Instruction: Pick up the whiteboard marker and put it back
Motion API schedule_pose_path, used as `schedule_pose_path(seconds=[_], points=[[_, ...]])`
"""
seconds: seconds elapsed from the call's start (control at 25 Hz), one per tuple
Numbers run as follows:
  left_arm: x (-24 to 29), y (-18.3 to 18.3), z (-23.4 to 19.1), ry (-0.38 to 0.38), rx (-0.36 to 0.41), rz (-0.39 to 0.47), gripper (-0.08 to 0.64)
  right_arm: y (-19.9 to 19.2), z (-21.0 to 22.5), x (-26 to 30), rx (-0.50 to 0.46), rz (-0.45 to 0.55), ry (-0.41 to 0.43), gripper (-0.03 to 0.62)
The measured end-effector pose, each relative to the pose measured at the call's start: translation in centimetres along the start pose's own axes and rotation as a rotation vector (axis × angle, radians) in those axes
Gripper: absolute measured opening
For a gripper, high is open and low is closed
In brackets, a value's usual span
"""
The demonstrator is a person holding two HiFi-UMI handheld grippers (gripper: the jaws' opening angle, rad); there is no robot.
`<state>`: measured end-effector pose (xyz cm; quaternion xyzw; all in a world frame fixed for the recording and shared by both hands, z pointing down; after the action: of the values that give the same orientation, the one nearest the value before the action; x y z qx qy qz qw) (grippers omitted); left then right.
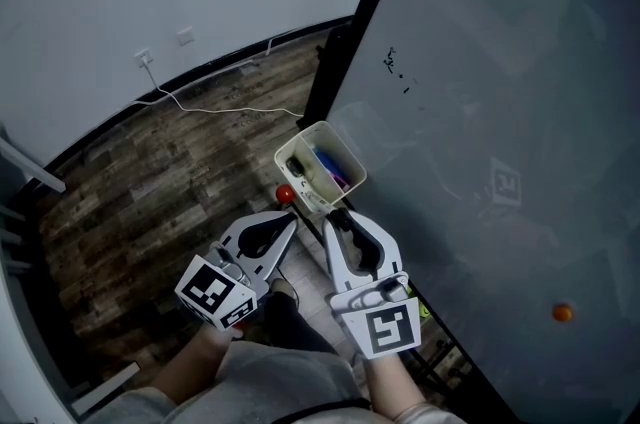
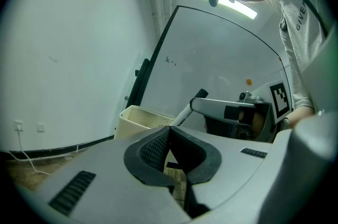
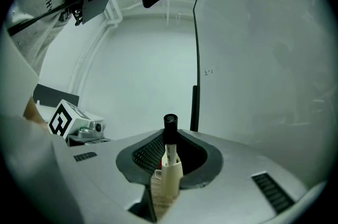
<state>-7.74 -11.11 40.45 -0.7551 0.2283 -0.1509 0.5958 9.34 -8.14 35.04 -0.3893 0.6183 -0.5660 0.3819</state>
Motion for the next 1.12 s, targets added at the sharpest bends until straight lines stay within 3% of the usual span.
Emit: schedule_pose_path(seconds=[1.12], points=[[-0.4, 0.8, 0.3, 0.021, 0.015, 0.000, 0.015, 2.3, 0.1, -1.0, -0.001, 0.030, 0.013, 0.075]])
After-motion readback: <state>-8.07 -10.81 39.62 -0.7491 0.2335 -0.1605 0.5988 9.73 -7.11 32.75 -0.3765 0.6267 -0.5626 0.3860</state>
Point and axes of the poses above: the fingertips, and each gripper's own axes: x forward along the fingers, z to its right, y out of its top, the point moved 10 cm from there along -x, backward along the fingers, and after that the axes turned 6 degrees about -y, right-handed, at the moved point
